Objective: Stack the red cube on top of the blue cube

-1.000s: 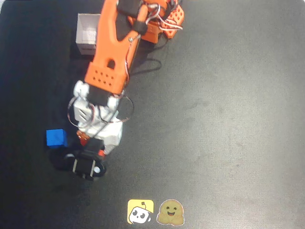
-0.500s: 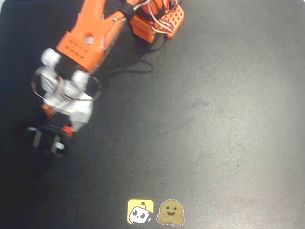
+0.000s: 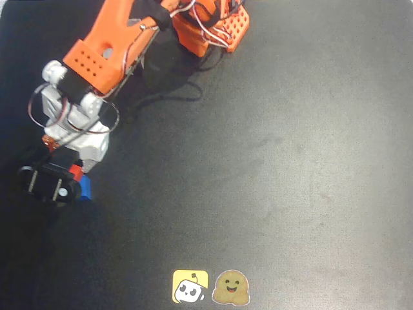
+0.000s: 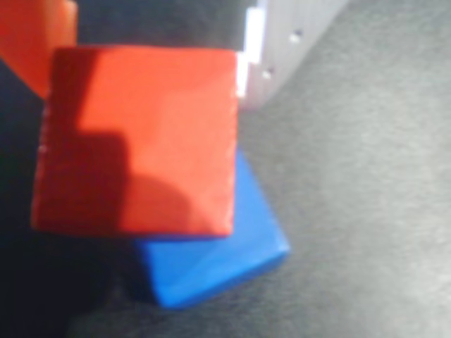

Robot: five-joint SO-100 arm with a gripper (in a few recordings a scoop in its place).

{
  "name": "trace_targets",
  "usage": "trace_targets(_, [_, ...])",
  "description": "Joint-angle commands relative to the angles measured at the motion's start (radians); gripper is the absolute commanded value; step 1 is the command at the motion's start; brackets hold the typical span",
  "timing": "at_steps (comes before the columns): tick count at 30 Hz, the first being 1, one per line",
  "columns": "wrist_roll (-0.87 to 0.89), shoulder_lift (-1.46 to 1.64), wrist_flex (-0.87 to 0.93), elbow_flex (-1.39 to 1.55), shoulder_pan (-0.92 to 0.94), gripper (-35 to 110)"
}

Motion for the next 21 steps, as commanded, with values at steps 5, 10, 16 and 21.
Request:
trace_targets(5, [-0.052, -0.003, 0.069, -0.080, 0.000, 0])
trace_targets(10, [-0.166, -0.011, 0.091, -0.107, 0.006, 0])
trace_targets(16, [-0.273, -0.014, 0.101, -0.115, 0.017, 0])
trace_targets(21, [-0.304, -0.014, 0.117, -0.127, 0.012, 0])
